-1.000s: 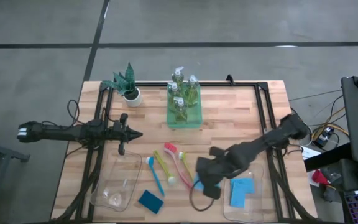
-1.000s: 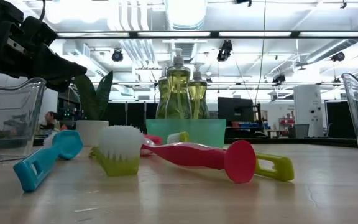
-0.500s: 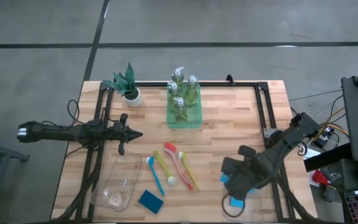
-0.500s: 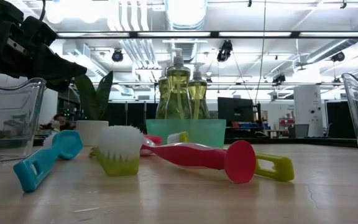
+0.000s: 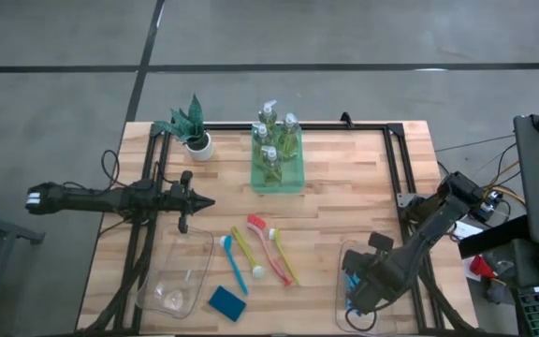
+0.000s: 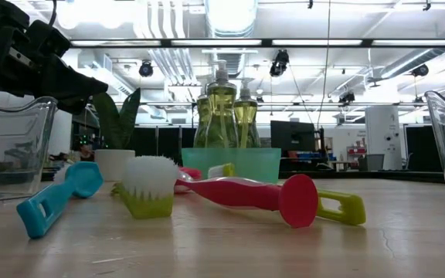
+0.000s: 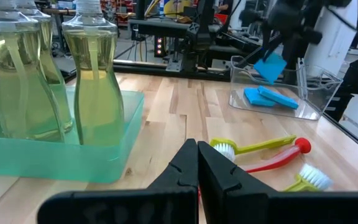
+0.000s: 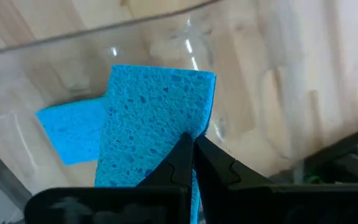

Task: Pick & Place Kitchen Sink Supplies
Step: Put the right blue sponge into the right transparent bin, then put the blue sponge into the right transparent bin

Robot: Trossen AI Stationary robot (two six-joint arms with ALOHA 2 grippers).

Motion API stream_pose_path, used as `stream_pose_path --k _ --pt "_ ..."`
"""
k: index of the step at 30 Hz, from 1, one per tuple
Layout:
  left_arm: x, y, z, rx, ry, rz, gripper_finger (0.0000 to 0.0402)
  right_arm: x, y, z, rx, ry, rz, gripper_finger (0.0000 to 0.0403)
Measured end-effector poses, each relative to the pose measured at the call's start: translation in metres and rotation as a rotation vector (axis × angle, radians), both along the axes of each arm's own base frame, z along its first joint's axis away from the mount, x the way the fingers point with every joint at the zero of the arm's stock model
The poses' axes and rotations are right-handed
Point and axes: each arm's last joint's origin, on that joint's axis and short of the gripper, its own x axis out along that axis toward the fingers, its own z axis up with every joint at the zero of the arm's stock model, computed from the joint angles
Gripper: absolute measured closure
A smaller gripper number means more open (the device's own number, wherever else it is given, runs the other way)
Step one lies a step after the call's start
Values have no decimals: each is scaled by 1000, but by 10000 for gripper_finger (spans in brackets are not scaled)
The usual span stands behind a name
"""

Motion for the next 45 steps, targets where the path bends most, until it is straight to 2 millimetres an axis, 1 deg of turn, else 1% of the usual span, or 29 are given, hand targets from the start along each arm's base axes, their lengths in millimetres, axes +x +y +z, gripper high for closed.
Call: stream_pose_path --k 4,8,13,18,24,28,32,37,42,45 --pt "0 0 0 0 0 0 401 -2 -1 -21 17 25 2 394" --pt "0 0 0 0 0 0 401 -6 -4 -35 15 56 -2 394" --pt "0 0 0 0 0 0 401 -11 -8 -45 10 109 -27 394" --pt "0 0 0 0 0 0 401 -11 -8 -45 21 118 -34 390" --pt "0 0 0 0 0 0 401 -7 -4 -36 27 78 -27 352" --pt "0 0 0 0 0 -1 401 -2 -6 -29 30 71 -13 323" --pt "0 0 0 0 0 -1 401 5 -10 -16 27 53 -40 304" --pt "0 0 0 0 0 -1 401 21 -13 6 -10 -100 -17 298" --pt "0 0 0 0 0 -1 401 37 -17 33 -99 -305 33 307" --pt "0 0 0 0 0 -1 401 49 -16 47 -111 -441 72 314"
